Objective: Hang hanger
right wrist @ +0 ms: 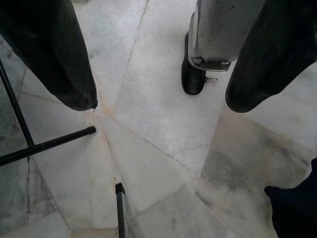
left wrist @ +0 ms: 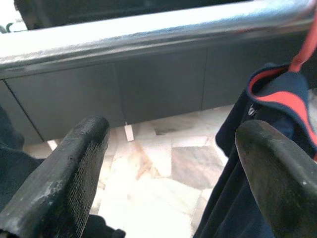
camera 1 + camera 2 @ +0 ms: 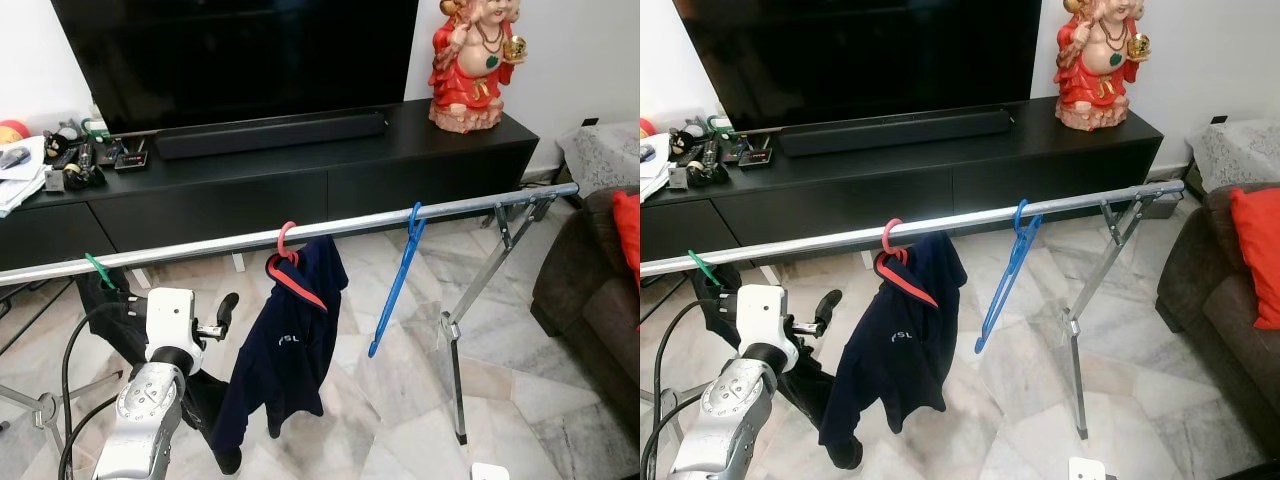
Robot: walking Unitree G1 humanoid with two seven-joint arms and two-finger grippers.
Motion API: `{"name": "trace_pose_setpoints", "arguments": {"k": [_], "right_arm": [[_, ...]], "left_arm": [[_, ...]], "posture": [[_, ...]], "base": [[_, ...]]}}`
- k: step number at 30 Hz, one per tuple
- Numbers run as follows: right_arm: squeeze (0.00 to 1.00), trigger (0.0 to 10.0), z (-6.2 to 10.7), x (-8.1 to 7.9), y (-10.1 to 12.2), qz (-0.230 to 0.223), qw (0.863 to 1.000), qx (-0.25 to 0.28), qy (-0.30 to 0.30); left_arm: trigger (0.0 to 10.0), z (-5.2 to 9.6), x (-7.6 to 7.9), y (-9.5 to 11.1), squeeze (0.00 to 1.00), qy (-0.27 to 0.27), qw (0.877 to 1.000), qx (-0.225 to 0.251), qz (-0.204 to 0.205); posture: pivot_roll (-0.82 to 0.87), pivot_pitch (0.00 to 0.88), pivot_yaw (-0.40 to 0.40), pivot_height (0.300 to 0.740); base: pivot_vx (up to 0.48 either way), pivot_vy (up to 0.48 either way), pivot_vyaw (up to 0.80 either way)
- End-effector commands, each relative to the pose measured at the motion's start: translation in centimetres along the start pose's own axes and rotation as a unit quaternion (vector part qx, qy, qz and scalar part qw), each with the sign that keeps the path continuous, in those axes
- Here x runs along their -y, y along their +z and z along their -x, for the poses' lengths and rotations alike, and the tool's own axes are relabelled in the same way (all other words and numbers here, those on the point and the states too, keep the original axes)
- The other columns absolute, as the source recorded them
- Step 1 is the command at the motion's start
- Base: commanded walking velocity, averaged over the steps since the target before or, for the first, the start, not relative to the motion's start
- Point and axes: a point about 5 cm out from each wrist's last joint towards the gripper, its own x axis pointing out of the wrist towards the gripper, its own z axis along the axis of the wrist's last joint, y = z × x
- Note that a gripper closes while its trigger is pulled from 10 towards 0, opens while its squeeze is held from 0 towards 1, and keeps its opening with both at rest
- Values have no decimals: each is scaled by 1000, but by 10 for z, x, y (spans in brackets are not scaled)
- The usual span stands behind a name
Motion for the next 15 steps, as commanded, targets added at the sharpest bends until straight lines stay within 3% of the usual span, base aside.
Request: {"name": "trace_pose_setpoints", "arguments": {"k": [1,15], "right_arm": [[0,10000,1,1,-7,-8,1000,-14,-1],[0,10000,2,-6,-10,-10,1000,-18,6]], "left_arm": [[10000,2,1,4,0,2,1000,14,-3],[10000,2,10,1,0,-5,1000,12,9]], "posture": [[67,36,36,740],[50,5,61,740]], "base": [[0,0,0],[0,0,0]]}}
